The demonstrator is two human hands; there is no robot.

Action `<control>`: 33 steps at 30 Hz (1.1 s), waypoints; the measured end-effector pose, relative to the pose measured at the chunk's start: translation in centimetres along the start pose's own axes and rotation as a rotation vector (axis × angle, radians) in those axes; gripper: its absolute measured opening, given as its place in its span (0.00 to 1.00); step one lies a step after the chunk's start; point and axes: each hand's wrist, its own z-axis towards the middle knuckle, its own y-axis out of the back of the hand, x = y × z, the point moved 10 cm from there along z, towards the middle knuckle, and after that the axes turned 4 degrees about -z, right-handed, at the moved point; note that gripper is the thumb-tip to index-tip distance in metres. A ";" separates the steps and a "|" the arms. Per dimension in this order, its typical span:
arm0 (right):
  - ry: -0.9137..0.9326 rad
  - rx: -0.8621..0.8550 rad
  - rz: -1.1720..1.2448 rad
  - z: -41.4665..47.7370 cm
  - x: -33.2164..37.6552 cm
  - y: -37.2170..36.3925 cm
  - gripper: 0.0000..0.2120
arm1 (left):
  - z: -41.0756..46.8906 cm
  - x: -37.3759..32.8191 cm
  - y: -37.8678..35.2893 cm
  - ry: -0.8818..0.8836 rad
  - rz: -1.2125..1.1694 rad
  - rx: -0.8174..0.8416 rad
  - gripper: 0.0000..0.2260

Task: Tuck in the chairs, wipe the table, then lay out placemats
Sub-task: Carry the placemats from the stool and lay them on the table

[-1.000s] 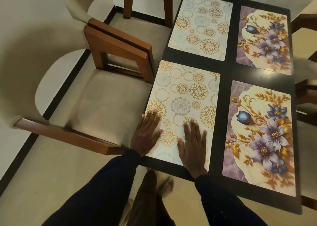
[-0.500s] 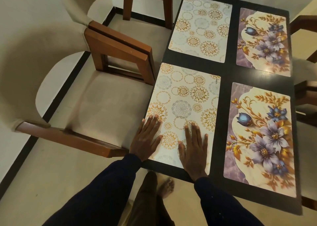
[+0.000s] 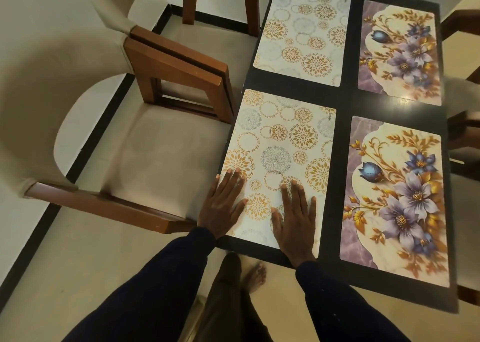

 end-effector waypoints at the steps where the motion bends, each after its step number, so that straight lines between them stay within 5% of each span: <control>1: -0.002 0.000 0.013 0.1 0.1 0.1 0.33 | -0.1 0.0 0.0 -0.007 0.011 -0.005 0.28; 6: -0.016 0.013 0.038 0.7 1.0 1.1 0.33 | 0.0 -0.4 0.3 -0.111 0.153 -0.077 0.27; 33: -0.018 0.012 0.034 0.9 -0.7 0.4 0.33 | -0.2 -1.0 -0.2 -0.022 0.036 -0.028 0.30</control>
